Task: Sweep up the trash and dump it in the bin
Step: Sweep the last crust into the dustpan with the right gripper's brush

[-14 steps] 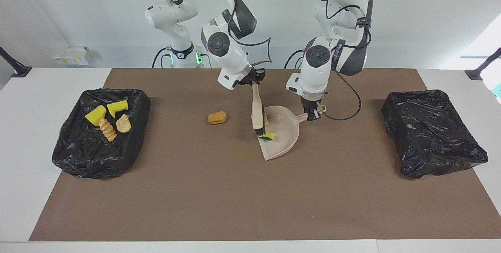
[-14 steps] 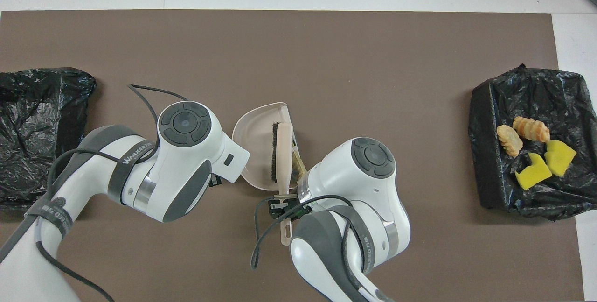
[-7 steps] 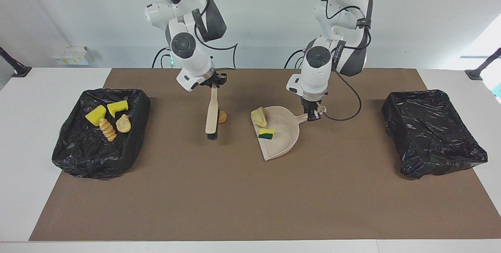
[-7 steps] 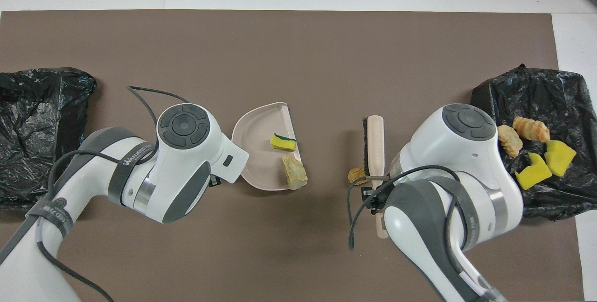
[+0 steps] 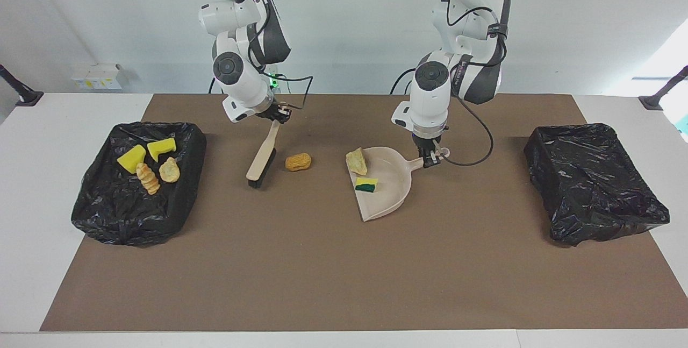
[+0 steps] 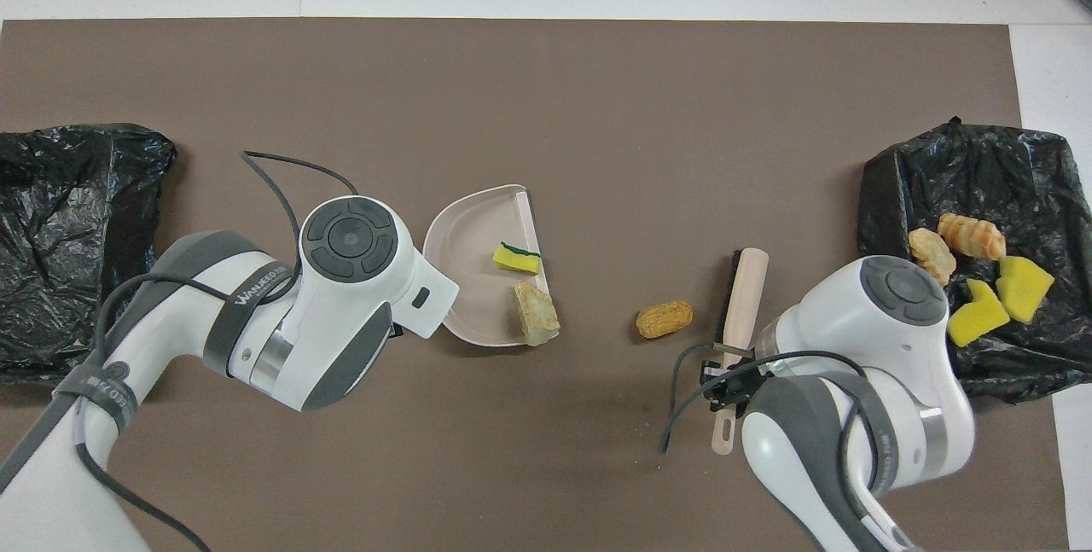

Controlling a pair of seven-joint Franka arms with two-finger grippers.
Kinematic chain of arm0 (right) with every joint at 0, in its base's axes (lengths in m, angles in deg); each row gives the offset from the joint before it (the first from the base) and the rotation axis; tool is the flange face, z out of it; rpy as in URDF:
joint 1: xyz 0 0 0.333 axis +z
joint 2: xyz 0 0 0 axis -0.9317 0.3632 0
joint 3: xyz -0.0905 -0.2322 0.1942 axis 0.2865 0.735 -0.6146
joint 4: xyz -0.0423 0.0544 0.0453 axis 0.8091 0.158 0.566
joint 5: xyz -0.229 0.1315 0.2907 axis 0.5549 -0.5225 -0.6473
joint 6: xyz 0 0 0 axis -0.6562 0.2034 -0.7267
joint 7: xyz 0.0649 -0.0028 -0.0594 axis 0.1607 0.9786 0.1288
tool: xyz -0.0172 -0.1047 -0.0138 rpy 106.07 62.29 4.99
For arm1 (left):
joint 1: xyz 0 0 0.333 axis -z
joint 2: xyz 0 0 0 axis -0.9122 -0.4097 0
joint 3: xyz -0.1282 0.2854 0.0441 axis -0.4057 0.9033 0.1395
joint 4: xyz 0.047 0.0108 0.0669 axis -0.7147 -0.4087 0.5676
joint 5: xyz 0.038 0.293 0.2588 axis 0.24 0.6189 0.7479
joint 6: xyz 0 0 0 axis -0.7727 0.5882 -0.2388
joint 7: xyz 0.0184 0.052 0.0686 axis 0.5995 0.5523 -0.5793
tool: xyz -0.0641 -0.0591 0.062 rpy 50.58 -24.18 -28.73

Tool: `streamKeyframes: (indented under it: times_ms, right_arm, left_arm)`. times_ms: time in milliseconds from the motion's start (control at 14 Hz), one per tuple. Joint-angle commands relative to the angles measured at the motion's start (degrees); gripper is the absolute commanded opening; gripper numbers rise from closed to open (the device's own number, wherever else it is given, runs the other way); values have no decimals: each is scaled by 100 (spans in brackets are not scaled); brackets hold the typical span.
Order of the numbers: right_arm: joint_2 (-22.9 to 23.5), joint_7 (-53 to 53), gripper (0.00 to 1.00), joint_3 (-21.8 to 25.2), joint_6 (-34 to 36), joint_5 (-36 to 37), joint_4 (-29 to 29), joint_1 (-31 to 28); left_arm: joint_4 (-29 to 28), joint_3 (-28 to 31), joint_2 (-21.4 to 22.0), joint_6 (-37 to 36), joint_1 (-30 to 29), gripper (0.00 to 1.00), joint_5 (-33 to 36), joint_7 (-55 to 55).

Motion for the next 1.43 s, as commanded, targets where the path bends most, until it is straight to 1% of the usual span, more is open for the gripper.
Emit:
streamKeyframes:
  times_ms: [0,143,286,429,572,715,787,930,1144,1216,1359]
  right_arm:
    - [287,6,0,-80,-644,-129,-25,328]
    - [577,-3,0,-72,-857,-226,168,609]
    - [832,84,0,-89,-953,-401,378,663]
    - [1184,76,0,-98,-945,-682,834,960]
    - [1343,216,0,-107,-936,-866,1073,1110]
    - [1518,392,0,-133,-971,-1297,1310,1443]
    - [1589,401,0,-142,-998,-1385,1372,1567]
    - [1625,445,0,-142,-1051,-1911,1487,1726]
    - [1677,778,0,-142,-1051,-2860,1689,1858]
    - [1677,831,0,-142,-1051,-2932,1707,1867]
    - [1547,823,0,-125,-841,-2819,1672,1806]
  left_arm:
    - [-216,60,151,143,47,0,181,-20]
    - [-225,60,151,196,38,0,181,-248]
    - [-295,60,142,301,12,0,181,-390]
    - [-295,60,134,319,3,0,181,-390]
    - [-295,60,133,336,-6,0,181,-390]
    - [-295,60,133,337,-15,0,181,-390]
    - [-295,60,133,345,-15,0,181,-390]
    - [-295,60,133,345,-15,0,181,-390]
    - [-295,60,133,354,-15,0,181,-399]
    - [-295,60,133,363,-15,0,181,-399]
    - [-295,60,133,354,-41,0,181,-599]
